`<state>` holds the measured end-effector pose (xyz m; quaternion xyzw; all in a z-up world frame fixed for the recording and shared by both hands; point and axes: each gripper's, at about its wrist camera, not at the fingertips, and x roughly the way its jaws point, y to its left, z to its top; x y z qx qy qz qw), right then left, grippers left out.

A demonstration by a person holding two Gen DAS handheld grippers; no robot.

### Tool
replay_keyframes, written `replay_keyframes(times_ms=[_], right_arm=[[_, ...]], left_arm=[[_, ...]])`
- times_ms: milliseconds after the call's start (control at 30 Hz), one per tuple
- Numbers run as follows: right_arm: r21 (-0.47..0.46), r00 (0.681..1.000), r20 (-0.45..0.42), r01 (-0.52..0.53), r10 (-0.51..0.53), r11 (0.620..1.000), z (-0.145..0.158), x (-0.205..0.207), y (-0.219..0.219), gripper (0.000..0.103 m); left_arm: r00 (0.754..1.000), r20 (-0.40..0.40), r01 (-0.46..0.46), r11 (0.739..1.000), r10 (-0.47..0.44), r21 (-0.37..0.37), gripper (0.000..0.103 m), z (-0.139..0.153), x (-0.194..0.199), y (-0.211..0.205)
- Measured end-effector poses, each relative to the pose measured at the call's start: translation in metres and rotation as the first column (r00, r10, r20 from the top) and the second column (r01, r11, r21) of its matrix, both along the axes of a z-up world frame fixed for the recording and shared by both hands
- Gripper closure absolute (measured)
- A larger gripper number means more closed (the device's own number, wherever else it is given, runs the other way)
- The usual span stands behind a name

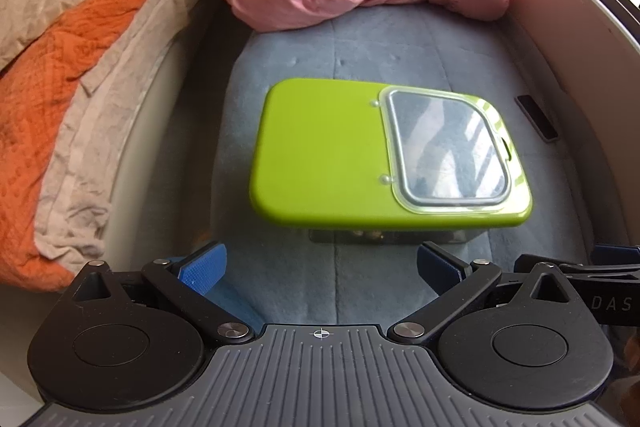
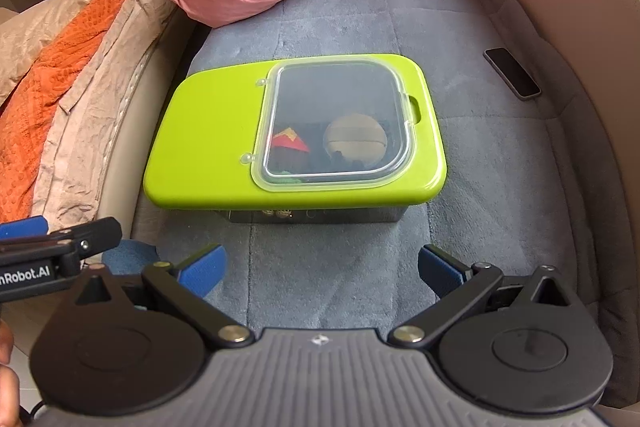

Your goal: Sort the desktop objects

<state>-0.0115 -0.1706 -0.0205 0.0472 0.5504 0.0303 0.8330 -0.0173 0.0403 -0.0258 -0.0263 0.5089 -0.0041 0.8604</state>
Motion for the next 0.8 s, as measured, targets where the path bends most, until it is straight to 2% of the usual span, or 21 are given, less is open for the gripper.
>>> replay_keyframes(times_ms=[800], right_arm=[[0.009,1.0,0.006,-0.005,0.005,1.0,0.0039,-0.0019,0.0067,0.0]], left_arm=[[1.0,0.008,0.021,1.0,-0.021,0.011,0.0,-0.0009,-0.0025,-0.0059]])
